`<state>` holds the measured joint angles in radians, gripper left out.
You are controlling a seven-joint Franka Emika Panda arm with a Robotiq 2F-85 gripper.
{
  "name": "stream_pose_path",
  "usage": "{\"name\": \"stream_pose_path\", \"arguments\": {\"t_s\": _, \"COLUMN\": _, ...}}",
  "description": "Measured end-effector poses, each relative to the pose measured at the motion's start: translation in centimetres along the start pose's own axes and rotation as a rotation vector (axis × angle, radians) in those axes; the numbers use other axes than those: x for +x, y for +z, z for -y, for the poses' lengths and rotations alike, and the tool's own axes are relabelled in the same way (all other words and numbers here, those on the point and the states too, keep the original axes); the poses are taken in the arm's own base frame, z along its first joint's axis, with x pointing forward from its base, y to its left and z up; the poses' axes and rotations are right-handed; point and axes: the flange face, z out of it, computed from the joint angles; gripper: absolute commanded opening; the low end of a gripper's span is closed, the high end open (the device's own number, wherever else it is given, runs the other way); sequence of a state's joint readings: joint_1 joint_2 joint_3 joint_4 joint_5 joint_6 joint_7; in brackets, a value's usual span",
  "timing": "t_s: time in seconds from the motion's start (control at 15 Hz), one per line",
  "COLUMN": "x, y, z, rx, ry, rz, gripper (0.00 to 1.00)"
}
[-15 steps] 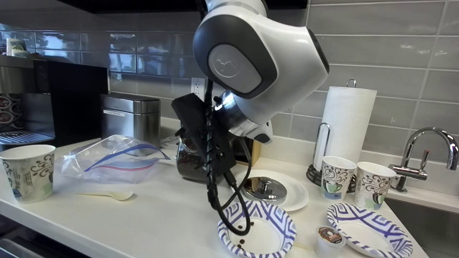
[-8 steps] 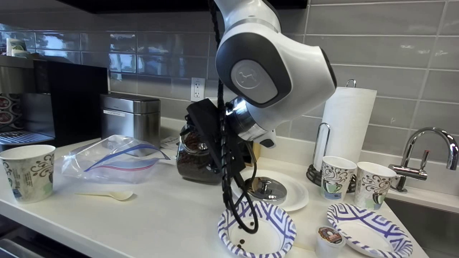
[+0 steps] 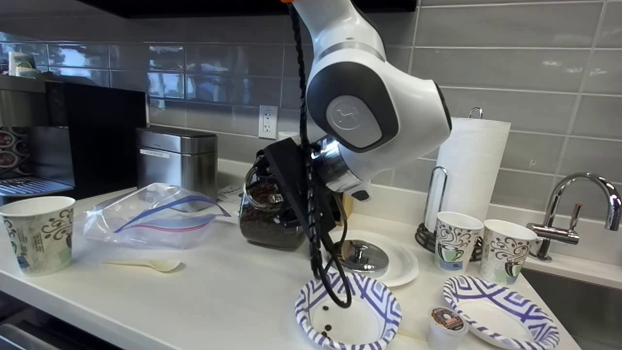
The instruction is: Scoop up the contents in the jug and put them in the bowl
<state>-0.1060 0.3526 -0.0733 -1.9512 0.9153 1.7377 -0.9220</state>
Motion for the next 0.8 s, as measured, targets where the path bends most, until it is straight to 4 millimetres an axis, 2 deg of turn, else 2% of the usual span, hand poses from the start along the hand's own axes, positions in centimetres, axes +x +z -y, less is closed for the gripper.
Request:
{"name": "stream_pose_path", "arguments": {"t_s": 0.33, "x": 0.63, "y": 0.14, "z": -0.3, "rx": 0.01, "ry": -0.005, "rz": 0.007, "gripper": 0.01}}
{"name": "stream_pose_path", "arguments": {"t_s": 0.8, "x": 0.96, "y": -0.28, "z": -0.55, "rx": 0.022, "ry": -0.006, "rz": 0.01, "gripper": 0.01}}
